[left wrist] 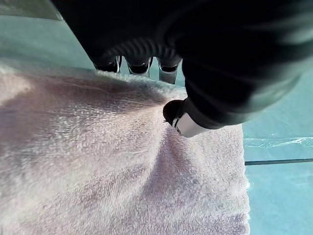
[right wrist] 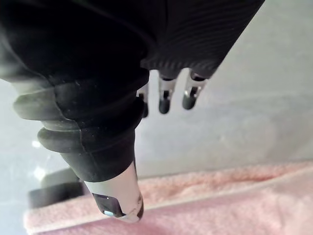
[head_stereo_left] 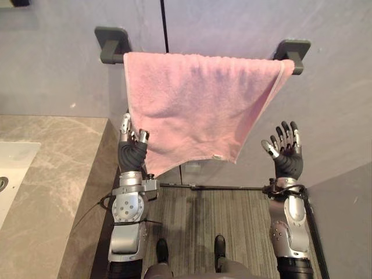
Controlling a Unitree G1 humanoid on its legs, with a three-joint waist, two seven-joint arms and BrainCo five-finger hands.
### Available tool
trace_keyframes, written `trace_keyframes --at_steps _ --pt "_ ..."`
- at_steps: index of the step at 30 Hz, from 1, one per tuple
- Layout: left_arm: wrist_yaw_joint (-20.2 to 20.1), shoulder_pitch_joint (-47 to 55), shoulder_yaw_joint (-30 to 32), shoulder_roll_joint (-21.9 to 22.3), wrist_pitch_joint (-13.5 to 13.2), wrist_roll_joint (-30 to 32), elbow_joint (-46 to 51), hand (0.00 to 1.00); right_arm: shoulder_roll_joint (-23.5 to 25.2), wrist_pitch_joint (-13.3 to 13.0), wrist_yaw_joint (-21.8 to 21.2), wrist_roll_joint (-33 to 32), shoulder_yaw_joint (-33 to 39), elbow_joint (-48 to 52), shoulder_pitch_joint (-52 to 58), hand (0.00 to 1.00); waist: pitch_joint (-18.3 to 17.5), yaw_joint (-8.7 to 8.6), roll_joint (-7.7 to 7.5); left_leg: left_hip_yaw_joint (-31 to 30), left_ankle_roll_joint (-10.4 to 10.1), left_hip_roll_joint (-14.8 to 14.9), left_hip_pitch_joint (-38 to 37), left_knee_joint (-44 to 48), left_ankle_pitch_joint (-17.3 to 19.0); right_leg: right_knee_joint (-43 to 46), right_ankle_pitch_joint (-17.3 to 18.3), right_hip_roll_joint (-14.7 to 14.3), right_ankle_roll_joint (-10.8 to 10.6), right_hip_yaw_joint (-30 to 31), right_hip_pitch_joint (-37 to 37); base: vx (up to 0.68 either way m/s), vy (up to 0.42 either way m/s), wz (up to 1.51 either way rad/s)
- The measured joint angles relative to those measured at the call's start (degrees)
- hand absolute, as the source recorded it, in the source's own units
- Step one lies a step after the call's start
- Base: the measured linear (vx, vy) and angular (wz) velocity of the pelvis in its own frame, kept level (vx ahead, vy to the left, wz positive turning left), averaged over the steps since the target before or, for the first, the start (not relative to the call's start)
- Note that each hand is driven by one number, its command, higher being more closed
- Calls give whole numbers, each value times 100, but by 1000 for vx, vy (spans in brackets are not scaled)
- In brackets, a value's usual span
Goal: Organize washtable
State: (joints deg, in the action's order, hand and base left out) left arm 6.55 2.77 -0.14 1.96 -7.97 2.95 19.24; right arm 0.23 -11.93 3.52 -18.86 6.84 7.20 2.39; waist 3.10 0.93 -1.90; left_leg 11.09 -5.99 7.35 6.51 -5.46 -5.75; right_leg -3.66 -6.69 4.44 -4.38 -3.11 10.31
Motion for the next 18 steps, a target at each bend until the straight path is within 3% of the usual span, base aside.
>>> trace_keyframes --at_steps 7,11,18 --pt "-457 1036 201 -50 67 36 -579 0 -18 209 -185 1179 -238 -301 1062 0 -175 -17 -1 28 -35 0 -141 -1 78 -49 21 -4 -29 31 -132 -1 3 -2" --pt "-795 2016 555 12 278 400 -1316 0 -82 462 -703 1867 -654 -775 2187 0 -257 -9 -5 51 -39 1 -342 -2 150 -43 63 -3 -39 50 -320 5 3 -2" --pt "-1475 3306 752 19 400 796 -1769 0 -296 622 -1591 2009 -1201 -218 3636 0 -449 -5 -30 223 -58 63 -644 1 319 161 300 -34 -54 92 -426 8 0 -7"
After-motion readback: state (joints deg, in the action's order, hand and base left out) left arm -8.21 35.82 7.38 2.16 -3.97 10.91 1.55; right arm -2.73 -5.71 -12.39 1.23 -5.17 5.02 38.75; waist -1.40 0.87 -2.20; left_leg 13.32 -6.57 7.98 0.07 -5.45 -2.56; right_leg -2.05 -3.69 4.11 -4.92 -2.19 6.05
